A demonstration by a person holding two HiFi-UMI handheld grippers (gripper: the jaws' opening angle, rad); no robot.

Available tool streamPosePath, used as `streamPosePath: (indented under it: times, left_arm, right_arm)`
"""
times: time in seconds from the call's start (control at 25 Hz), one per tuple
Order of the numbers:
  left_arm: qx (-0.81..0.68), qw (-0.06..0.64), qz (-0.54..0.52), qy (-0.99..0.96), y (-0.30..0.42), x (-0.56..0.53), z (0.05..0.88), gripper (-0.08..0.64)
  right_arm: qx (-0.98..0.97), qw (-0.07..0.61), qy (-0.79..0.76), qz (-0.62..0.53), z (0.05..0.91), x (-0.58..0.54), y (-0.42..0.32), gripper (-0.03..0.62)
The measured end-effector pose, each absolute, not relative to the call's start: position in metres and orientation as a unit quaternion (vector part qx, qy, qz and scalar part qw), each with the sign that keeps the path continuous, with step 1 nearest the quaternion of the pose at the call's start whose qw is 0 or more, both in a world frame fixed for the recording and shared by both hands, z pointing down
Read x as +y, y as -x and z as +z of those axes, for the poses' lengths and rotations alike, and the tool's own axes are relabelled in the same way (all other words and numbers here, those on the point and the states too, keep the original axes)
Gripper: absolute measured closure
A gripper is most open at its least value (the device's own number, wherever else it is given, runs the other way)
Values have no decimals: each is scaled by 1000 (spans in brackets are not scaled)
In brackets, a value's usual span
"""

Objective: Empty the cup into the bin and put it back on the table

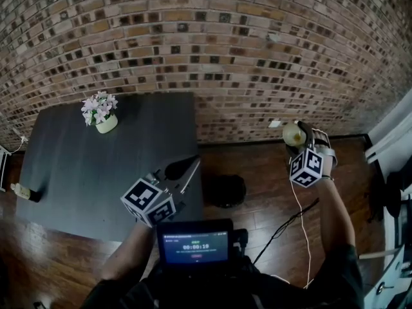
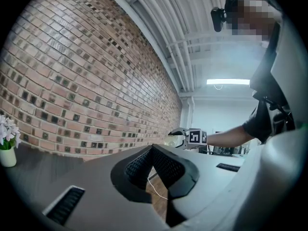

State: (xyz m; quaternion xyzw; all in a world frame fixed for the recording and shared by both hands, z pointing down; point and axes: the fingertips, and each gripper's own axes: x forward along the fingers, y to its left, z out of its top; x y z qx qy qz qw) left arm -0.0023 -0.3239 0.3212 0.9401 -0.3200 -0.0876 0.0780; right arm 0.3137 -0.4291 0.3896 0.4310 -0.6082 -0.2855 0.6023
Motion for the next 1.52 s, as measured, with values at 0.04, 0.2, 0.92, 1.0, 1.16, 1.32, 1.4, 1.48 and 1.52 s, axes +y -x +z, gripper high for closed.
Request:
streamPosePath:
  times: [0.04,0.2,0.92,1.0,1.16,1.32,1.4,1.48,1.52]
  left_arm:
    - [-319,80,-82,-941,3,-323,323,569]
    - [-320,76,-91,-940,4,-324,322,569]
    - [-311,83,-87,-943,2,-319,323,569]
    - [-311,85,-84,-943,2,-317,325,569]
    - [-315,83,-94,-941,3,-317,323,569]
    - [-296,75,-85,-948,-3,-310,322,569]
    - [-299,69,-99,-947,-4,-311,319,569]
    - [-303,71,-104,-945,-3,-311,318,569]
    - [-303,73,-102,-945,-3,-311,319,569]
  right_arm:
    - [-606,604,-431,-288,389,-429,-314,216]
    - [-584,620,-424,-308,386,-429,-317,216]
    - [-548,647,-414,-330,375,-425,-326,218]
    - [-545,650,-411,-334,375,-424,-326,218]
    - [-540,654,-405,-342,374,-423,-325,219]
    - [-534,660,-398,-347,371,-422,-327,219]
    - [-531,663,-397,-348,369,-421,-328,219]
    - [-528,665,-396,-349,367,-421,-328,219]
    - [-526,667,-395,-350,366,-421,-329,219]
